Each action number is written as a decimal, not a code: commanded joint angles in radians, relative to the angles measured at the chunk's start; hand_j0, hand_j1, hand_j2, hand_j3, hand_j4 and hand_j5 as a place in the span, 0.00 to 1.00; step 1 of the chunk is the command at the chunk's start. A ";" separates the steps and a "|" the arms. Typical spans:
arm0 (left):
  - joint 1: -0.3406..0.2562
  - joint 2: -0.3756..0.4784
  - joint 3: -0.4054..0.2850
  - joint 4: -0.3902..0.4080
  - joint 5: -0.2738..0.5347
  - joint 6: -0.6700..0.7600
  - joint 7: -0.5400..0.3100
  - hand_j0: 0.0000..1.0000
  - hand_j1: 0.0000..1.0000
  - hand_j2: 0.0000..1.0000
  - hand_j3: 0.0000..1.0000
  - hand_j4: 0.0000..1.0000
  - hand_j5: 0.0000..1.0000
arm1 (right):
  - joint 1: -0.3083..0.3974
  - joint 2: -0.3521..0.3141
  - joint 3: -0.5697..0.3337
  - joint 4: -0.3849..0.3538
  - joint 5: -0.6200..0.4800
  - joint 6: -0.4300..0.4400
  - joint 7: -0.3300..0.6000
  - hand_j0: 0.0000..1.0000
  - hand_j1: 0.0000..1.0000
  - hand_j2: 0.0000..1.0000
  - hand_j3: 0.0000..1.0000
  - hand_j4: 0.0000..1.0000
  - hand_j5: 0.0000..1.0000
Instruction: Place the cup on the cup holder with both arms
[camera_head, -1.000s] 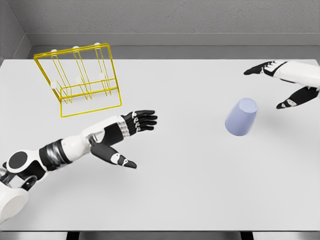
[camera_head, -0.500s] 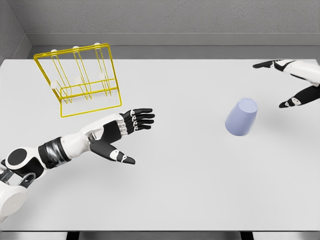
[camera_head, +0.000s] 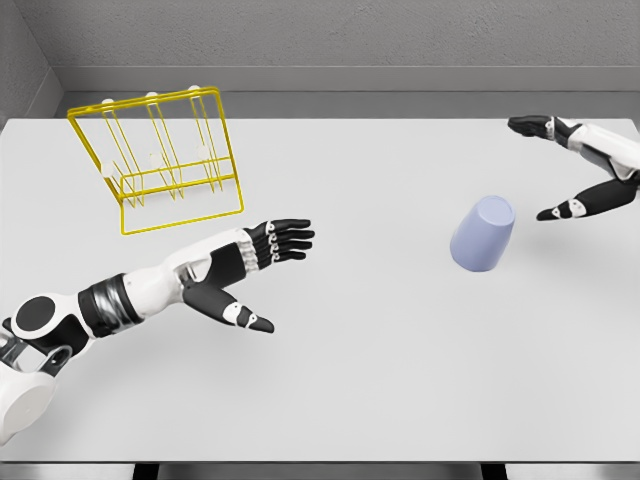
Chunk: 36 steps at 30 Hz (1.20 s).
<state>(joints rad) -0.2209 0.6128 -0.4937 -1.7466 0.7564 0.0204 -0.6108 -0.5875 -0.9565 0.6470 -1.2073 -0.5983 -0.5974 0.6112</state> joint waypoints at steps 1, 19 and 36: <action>0.000 -0.001 0.001 -0.002 0.003 -0.010 0.000 1.00 1.00 1.00 1.00 1.00 1.00 | 0.000 -0.004 0.026 0.003 -0.090 0.030 0.000 1.00 1.00 1.00 1.00 1.00 1.00; 0.000 -0.001 -0.003 0.021 -0.005 -0.068 0.072 1.00 1.00 1.00 1.00 1.00 1.00 | 0.066 0.085 0.017 0.120 -0.160 0.091 0.000 1.00 1.00 1.00 1.00 1.00 1.00; 0.000 -0.001 -0.005 0.030 -0.005 -0.065 0.072 1.00 1.00 1.00 1.00 1.00 1.00 | 0.097 0.117 0.017 0.132 -0.167 0.091 0.000 1.00 1.00 1.00 1.00 1.00 1.00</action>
<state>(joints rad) -0.2209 0.6114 -0.4984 -1.7162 0.7455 -0.0448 -0.5382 -0.4878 -0.8478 0.6643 -1.0749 -0.7580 -0.5080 0.6110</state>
